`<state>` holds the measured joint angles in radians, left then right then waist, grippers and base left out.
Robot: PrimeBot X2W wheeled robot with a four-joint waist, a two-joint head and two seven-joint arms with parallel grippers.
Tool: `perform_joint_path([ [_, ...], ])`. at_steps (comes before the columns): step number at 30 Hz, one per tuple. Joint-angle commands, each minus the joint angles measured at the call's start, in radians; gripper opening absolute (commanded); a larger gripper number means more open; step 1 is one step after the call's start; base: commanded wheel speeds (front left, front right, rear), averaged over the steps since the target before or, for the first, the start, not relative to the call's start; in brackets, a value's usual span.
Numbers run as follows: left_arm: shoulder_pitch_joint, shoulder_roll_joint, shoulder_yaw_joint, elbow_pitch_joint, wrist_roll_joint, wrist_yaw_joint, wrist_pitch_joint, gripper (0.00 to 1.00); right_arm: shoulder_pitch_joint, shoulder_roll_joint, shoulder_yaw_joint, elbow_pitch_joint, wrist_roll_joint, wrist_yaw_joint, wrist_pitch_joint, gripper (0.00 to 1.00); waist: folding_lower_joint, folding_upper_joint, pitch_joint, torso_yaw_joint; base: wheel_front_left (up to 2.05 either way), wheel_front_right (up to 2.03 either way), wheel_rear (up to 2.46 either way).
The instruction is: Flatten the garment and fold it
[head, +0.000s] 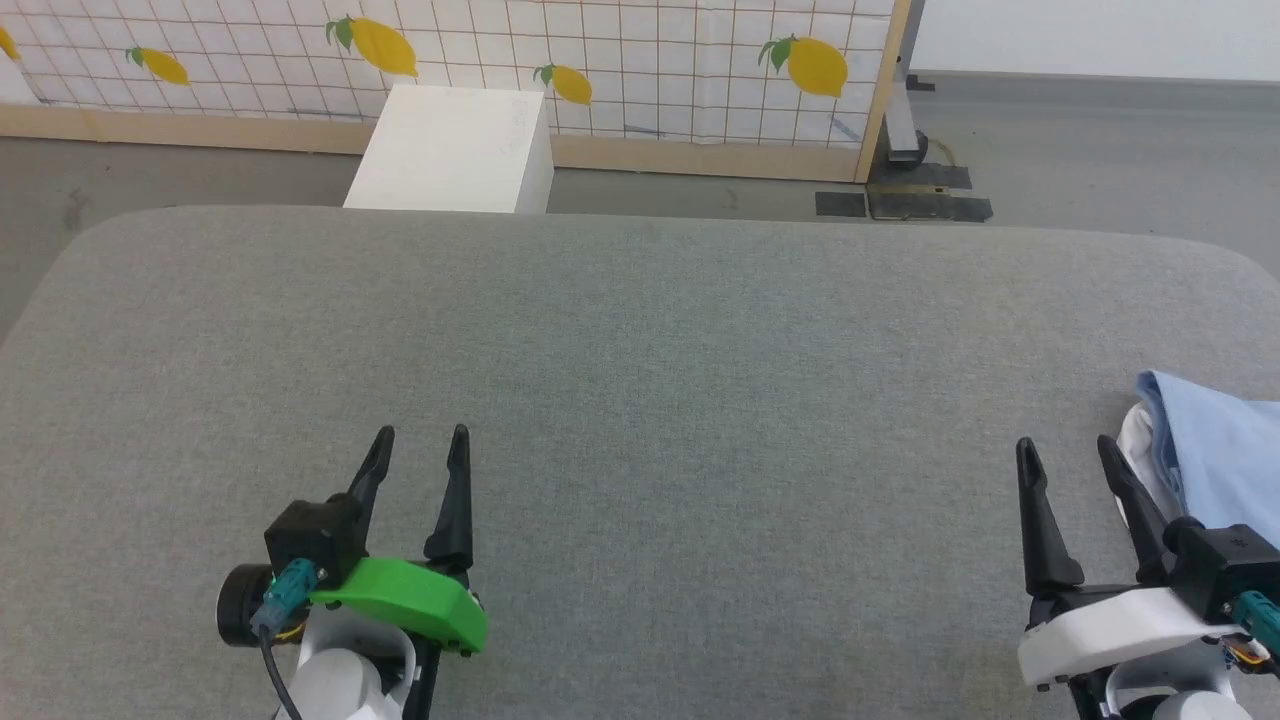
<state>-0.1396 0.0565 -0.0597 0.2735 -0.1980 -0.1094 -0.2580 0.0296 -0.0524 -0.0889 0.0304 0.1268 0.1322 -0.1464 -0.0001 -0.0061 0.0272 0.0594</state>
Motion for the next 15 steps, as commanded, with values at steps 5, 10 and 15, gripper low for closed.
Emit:
perform_joint_path([
  [5, 0.016, -0.005, -0.001, 0.013, 0.002, 0.002, -0.004, 1.0, 0.013, 0.002, 0.011, 0.014, 0.013, -0.002, -0.009, 1.0, 0.0001, 0.0061, -0.002, 0.0, 0.0, 0.0, 0.0],
  [10, 0.006, 0.0, -0.002, 0.014, -0.003, 0.0, 0.002, 0.0, 0.002, 0.0, 0.011, 0.013, 0.006, 0.0, -0.003, 0.0, 0.0001, 0.0, -0.001, 0.001, 0.0, 0.0, 0.0],
  [15, 0.006, 0.0, -0.002, 0.014, -0.004, 0.0, 0.001, 0.0, 0.002, 0.0, 0.011, 0.013, 0.006, 0.0, -0.003, 0.0, 0.0001, 0.0, -0.001, 0.001, 0.0, 0.0, 0.0],
])
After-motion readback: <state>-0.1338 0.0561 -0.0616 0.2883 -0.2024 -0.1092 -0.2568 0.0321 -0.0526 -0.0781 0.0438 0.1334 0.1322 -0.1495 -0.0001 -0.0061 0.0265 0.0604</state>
